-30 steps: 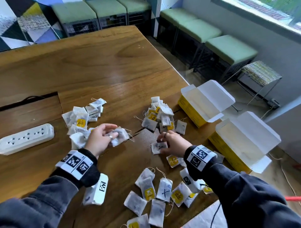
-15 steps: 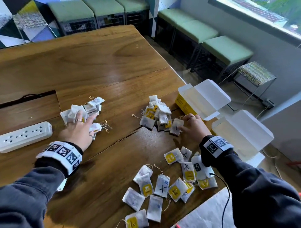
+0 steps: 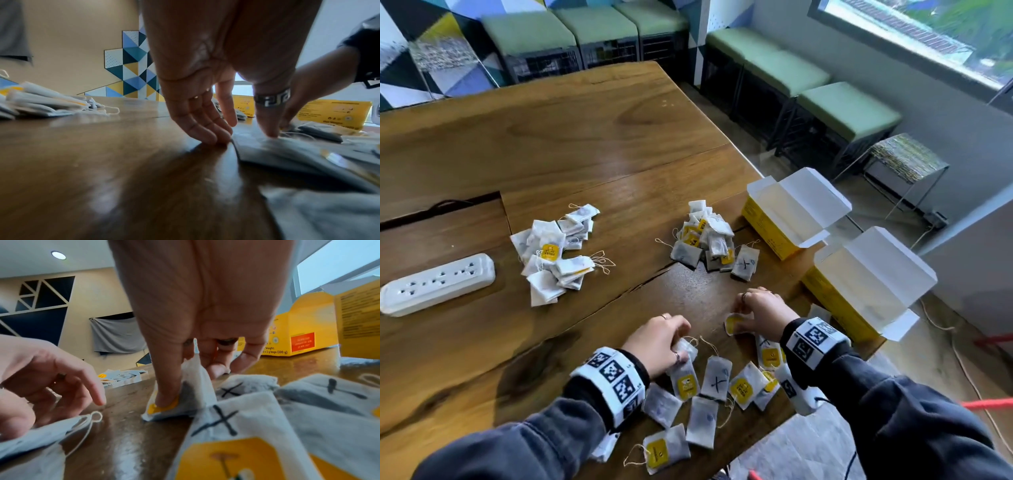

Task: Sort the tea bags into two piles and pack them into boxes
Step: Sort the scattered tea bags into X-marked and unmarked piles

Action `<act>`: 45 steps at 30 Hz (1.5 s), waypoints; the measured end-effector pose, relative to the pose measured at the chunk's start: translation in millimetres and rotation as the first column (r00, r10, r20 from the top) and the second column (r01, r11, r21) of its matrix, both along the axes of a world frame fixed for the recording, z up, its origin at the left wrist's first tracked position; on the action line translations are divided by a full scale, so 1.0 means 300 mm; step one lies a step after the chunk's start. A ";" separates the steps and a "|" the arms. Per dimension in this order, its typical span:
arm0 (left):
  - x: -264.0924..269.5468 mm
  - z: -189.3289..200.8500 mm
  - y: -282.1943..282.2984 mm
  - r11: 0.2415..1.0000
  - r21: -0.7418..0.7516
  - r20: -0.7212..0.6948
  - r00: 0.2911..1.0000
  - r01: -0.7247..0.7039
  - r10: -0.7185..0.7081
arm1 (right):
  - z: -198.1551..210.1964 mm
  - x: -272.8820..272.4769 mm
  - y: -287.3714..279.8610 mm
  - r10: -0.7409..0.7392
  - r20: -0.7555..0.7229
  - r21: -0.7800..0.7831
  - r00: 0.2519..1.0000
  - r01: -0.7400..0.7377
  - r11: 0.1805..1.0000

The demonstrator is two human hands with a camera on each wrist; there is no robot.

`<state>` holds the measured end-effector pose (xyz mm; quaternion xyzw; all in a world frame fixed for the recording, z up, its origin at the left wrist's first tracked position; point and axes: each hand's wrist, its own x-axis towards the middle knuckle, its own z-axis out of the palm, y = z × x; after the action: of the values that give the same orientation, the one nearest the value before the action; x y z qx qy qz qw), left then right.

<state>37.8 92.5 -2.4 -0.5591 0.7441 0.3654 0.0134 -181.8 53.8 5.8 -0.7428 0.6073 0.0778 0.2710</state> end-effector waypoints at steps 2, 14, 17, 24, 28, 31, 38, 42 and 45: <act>-0.013 -0.016 0.003 0.999 0.042 -0.042 0.999 -0.031 0.033 | 0.009 0.005 0.021 0.011 0.110 -0.155 0.994 0.006 0.988; -0.030 -0.047 0.020 0.997 -0.041 0.164 0.985 0.066 -0.058 | 0.036 0.052 0.158 -0.008 0.799 -0.335 0.601 0.455 0.825; -0.030 -0.052 0.030 0.993 -0.070 0.204 0.976 0.096 -0.080 | 0.002 0.058 0.147 -0.179 0.745 -0.171 0.643 0.443 0.880; -0.006 -0.048 0.038 0.997 -0.081 0.037 0.999 -0.003 0.006 | -0.031 0.099 0.122 0.027 0.192 0.023 0.981 -0.032 0.999; -0.025 -0.034 0.026 0.998 -0.055 0.088 0.996 0.007 -0.002 | -0.059 0.135 0.120 0.129 0.065 0.046 0.990 -0.132 0.990; -0.033 -0.031 0.017 1.000 -0.021 0.111 0.994 0.023 -0.021 | -0.059 0.133 0.106 0.079 0.155 -0.055 0.985 -0.072 0.996; -0.026 -0.051 0.027 0.999 -0.033 -0.040 0.999 -0.002 0.001 | -0.005 0.092 0.130 0.247 0.440 -0.708 0.863 0.165 0.686; -0.025 -0.069 0.030 1.000 -0.015 -0.079 0.997 -0.025 0.024 | 0.036 0.076 0.147 0.247 0.492 -0.779 0.835 0.294 0.554; -0.016 -0.059 0.026 0.999 -0.021 -0.132 0.991 -0.025 0.022 | 0.058 0.076 0.163 0.200 0.518 -0.778 0.832 0.361 0.514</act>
<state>33.0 100.3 -20.0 -0.5427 0.7408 0.3932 -0.0462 -159.0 102.5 23.2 -0.7358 0.4963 -0.4594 0.0357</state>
